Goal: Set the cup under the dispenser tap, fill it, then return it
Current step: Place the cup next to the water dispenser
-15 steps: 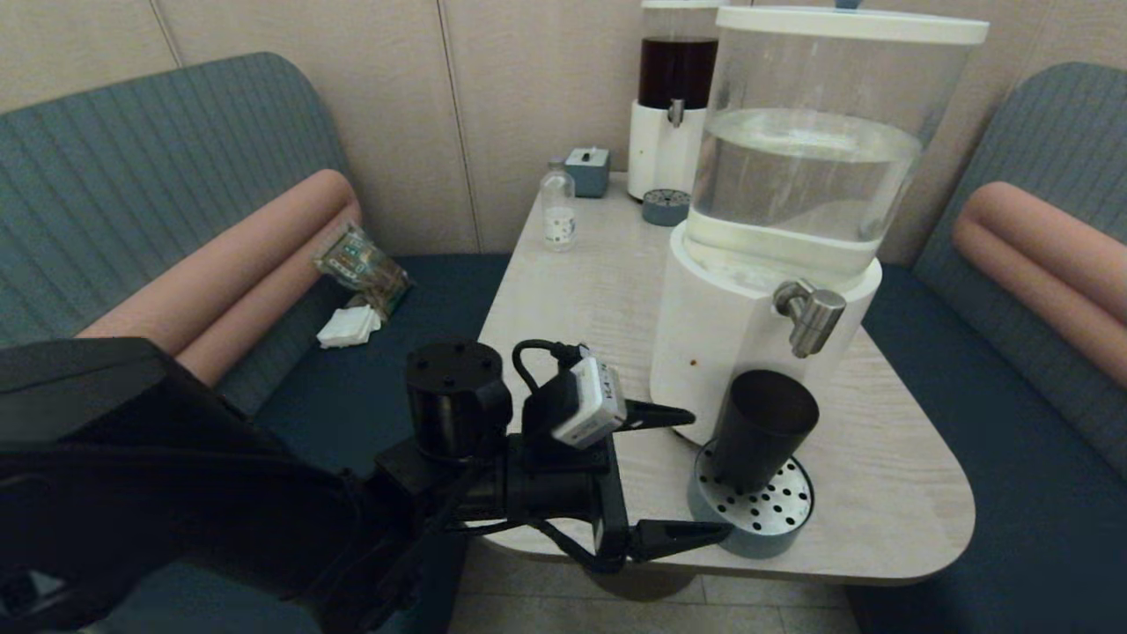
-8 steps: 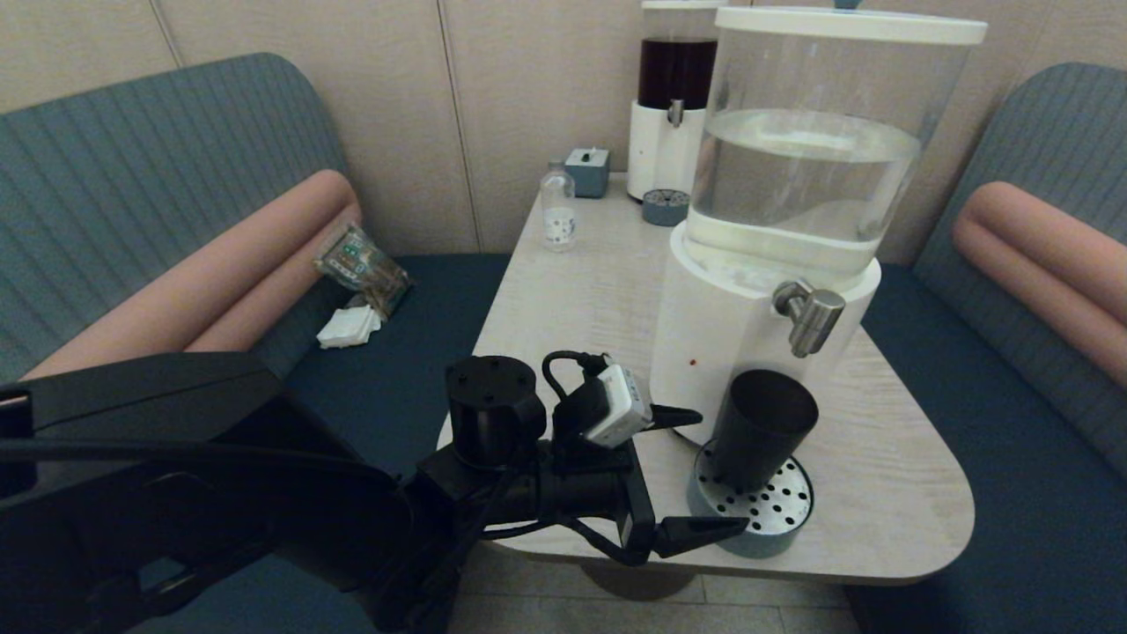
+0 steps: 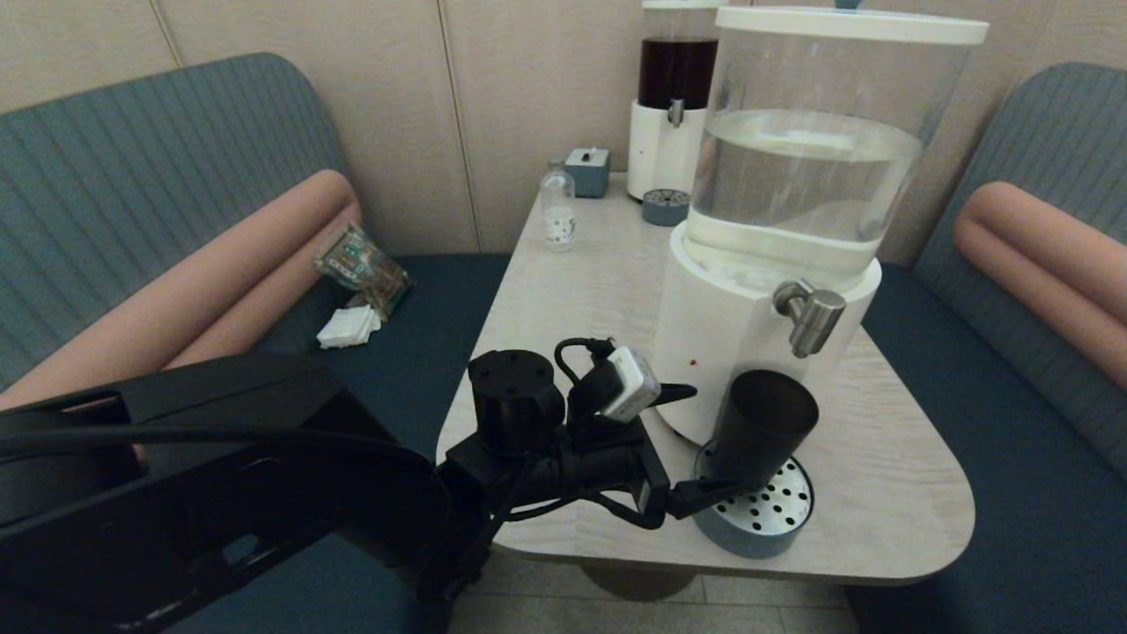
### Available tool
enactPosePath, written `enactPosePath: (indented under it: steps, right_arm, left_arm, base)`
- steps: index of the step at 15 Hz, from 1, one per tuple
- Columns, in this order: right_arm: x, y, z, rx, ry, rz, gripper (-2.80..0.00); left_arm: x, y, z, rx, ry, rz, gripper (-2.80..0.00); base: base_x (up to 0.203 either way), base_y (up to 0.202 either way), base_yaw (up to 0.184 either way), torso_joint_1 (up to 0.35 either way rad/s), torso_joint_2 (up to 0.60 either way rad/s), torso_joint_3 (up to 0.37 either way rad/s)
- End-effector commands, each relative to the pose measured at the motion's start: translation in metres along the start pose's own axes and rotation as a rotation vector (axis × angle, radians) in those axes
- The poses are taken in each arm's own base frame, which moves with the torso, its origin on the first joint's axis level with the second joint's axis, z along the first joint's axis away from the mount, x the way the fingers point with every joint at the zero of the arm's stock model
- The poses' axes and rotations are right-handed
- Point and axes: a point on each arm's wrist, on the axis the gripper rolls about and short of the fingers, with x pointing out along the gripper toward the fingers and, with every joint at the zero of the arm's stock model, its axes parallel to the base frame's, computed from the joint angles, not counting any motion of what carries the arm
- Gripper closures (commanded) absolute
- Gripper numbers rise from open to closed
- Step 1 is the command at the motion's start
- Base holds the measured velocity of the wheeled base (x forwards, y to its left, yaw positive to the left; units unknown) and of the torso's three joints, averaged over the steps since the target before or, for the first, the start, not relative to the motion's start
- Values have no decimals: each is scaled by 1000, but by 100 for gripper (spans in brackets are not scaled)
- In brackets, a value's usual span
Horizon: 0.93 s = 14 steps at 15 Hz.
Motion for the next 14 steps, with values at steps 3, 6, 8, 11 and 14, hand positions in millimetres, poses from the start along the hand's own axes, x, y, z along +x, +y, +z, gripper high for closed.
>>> enactPosePath:
  steps: [3, 6, 8, 11, 14]
  right_arm:
    - [1, 0, -4, -1, 14, 1, 0]
    - [1, 0, -4, -1, 15, 1, 0]
    - [1, 0, -4, -1, 14, 1, 0]
    - [1, 0, -4, -1, 14, 1, 0]
    - [1, 0, -4, -1, 15, 1, 0]
  left_arm:
    - [7, 2, -13, -2, -1, -6, -280]
    - [14, 5, -12, 11, -21, -7, -280]
    - [21, 7, -14, 16, -30, -12, -280]
    - [33, 7, -24, 16, -34, -24, -280]
    - [44, 3, -29, 18, -44, -41, -280]
  base:
    - [0, 0, 0, 0, 0, 0]
    - [0, 0, 0, 0, 0, 0]
    - [0, 0, 0, 0, 0, 0]
    - [0, 0, 0, 0, 0, 0]
    - [0, 0, 0, 0, 0, 0]
